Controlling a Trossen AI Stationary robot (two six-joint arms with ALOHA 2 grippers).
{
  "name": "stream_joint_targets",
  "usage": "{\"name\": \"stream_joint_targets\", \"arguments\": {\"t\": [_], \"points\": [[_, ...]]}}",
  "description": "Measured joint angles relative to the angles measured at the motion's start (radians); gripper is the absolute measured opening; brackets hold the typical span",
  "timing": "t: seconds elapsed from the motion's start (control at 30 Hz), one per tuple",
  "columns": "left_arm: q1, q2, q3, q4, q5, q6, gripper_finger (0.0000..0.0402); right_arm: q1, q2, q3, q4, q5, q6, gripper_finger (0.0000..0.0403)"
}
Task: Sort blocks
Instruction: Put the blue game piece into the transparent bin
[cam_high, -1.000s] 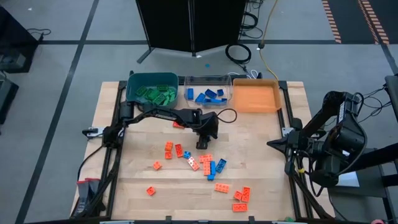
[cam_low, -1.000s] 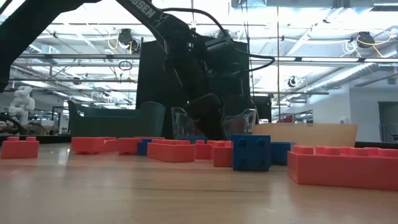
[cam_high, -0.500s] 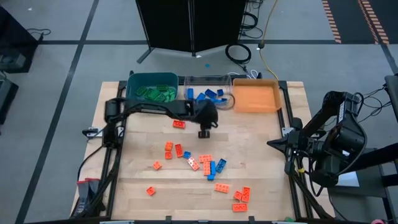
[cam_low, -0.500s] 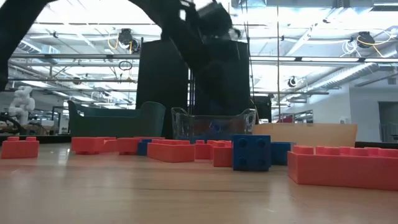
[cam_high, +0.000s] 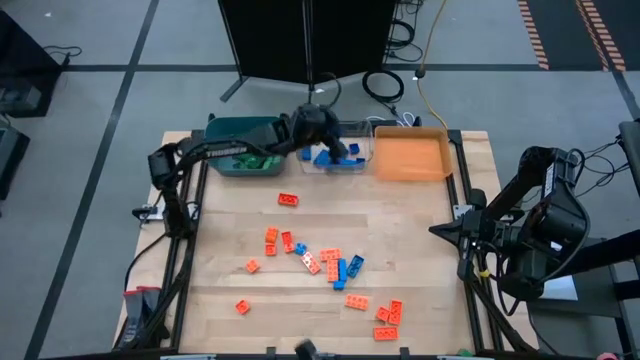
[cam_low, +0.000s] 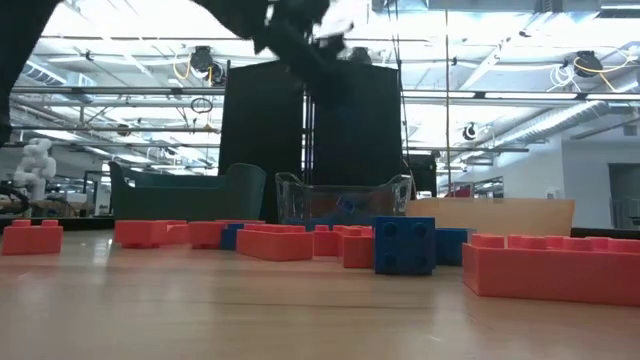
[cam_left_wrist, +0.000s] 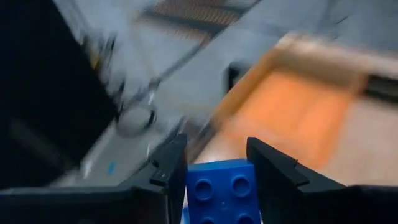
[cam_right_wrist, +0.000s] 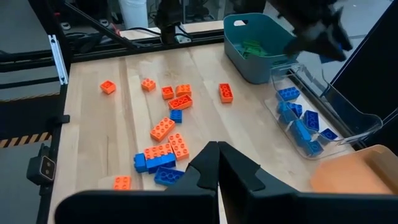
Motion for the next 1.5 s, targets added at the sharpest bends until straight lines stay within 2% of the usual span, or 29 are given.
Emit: {"name": "stream_joint_targets", "arguments": {"t": [0.1,0.27,0.6,0.87,1.07,1.23,1.33,1.4,1.5], "points": [[0.070,0.044,-0.001,-0.048,0.002,-0.057,0.0143,0.000,0.000,0.000,0.003,-0.001,0.001,0.0000],[0.138,0.108,-0.001,-0.116,0.081,-0.118,0.0143,0.000,0.000,0.000,0.003,-0.004,0.002,0.0000],[0.143,0.157,-0.001,-0.203,0.147,-0.145,0.0143,0.000,0.000,0.000,-0.001,-0.002,-0.005,0.0000],[0.147,0.156,-0.001,-0.212,0.154,-0.142,0.0214,0.000,0.000,0.000,-0.004,-0.001,-0.005,0.0000],[0.143,0.150,0.004,-0.210,0.259,-0.092,0.0240,0.000,0.000,0.000,-0.003,-0.002,-0.005,0.0000],[0.118,0.110,0.058,-0.227,0.454,-0.146,0.0243,0.000,0.000,0.000,-0.002,-0.003,-0.005,0.0000],[0.072,0.071,0.073,-0.227,0.551,-0.170,0.0244,0.000,0.000,0.000,-0.001,-0.003,-0.005,0.0000],[0.023,0.054,0.074,-0.227,0.577,-0.159,0.0244,0.000,0.000,0.000,-0.001,-0.002,-0.005,0.0000],[-0.070,0.047,0.074,-0.229,0.604,-0.070,0.0244,0.000,0.000,0.000,-0.001,-0.001,-0.005,0.0000]]}}
